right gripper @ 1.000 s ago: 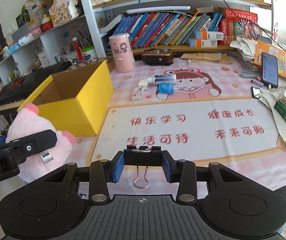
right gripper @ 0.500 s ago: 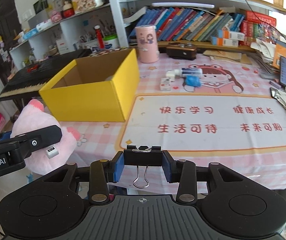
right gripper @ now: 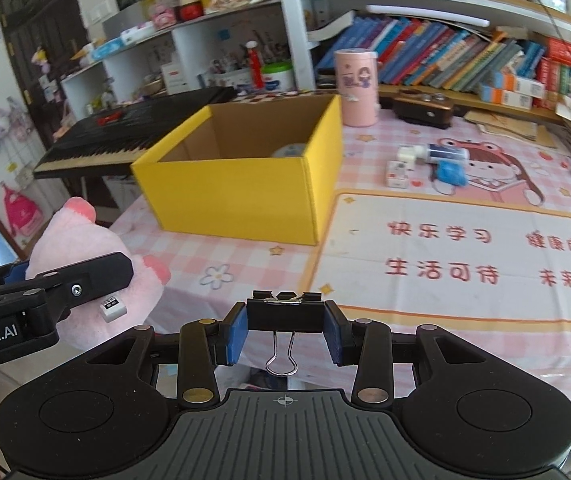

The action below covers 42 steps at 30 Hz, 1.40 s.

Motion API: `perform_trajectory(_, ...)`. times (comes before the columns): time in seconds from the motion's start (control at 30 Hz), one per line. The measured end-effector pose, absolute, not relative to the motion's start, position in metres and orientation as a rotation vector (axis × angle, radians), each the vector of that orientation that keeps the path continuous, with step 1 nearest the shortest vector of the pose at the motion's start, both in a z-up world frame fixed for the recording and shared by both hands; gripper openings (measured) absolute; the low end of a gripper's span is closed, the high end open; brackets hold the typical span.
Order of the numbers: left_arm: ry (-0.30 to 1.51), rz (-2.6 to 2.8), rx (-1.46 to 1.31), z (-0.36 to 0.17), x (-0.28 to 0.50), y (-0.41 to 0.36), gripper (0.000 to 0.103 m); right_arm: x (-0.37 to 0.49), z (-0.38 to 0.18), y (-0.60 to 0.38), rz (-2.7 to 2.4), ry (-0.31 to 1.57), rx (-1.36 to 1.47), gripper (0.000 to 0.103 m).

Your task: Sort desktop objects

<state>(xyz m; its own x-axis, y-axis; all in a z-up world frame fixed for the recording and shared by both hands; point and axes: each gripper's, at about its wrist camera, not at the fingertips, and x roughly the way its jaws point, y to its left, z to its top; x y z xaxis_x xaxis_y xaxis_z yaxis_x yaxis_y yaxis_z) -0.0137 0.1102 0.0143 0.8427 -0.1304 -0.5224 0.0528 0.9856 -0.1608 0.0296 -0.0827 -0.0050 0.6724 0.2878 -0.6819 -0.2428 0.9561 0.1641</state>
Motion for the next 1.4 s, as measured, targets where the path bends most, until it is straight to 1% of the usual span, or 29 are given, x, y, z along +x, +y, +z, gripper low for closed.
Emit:
perform_trajectory(0.23,0.553,-0.064,-0.157,0.016,-0.015,0.123,0.063,0.035,-0.004,-0.067,0.337,0.782,0.046,0.039)
perform_trajectory(0.6,0.535,-0.044,-0.170,0.018,-0.005,0.122,0.063,0.046,0.000,-0.063,0.361,0.772,0.021,0.039)
perform_trajectory(0.8,0.496,-0.006,-0.138,0.028,0.013,0.123,0.063,0.068,0.007,-0.067,0.380,0.729,0.023,0.039)
perform_trajectory(1.13,0.416,0.032,-0.115,0.056,0.072,0.122,0.064,0.129,0.031,-0.069,0.457,0.637,0.005,0.039)
perform_trajectory(1.4,0.426,0.064,-0.091,0.057,0.145,0.125,0.065,0.190,0.039,-0.058,0.534,0.602,-0.080,0.039)
